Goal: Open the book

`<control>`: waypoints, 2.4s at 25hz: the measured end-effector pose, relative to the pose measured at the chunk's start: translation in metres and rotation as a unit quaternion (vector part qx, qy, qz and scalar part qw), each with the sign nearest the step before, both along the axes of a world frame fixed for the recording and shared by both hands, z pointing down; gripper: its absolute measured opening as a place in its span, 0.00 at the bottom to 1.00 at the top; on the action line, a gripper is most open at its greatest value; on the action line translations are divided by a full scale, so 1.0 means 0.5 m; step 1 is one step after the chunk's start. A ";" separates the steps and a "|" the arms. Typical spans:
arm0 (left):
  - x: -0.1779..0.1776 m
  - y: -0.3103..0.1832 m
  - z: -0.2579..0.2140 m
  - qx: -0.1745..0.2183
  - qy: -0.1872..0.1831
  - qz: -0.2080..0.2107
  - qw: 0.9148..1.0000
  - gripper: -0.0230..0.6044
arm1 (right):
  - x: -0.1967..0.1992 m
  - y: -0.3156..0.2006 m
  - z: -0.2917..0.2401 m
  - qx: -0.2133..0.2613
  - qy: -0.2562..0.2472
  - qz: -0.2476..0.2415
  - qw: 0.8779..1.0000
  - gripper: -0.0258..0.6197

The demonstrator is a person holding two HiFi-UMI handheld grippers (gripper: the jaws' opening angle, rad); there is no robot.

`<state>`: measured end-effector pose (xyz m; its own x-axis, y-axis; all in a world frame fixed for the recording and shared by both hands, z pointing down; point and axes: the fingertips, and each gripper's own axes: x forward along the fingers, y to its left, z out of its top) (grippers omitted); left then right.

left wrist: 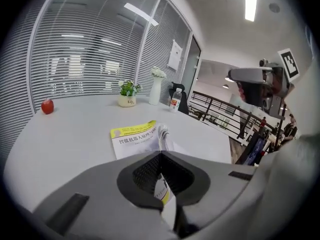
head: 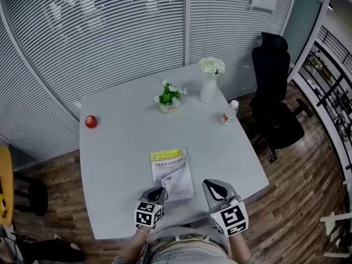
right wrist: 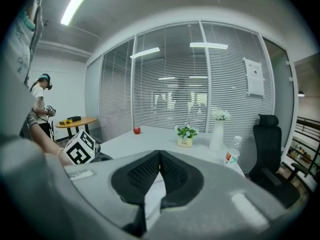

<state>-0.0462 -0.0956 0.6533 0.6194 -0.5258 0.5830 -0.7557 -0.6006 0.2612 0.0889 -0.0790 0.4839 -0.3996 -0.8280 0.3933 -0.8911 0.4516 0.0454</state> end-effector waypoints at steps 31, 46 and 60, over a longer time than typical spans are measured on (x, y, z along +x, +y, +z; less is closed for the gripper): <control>-0.204 -0.021 0.008 -0.015 0.032 -0.163 0.986 0.04 | -0.031 -0.013 0.009 -0.009 0.011 -0.022 1.000 0.04; -0.301 0.007 0.052 -0.044 0.031 -0.231 0.971 0.04 | -0.041 -0.018 0.013 -0.010 0.019 -0.027 0.999 0.04; -0.344 0.045 0.096 -0.083 0.042 -0.274 0.957 0.05 | -0.060 -0.028 0.011 -0.012 0.023 -0.024 0.999 0.04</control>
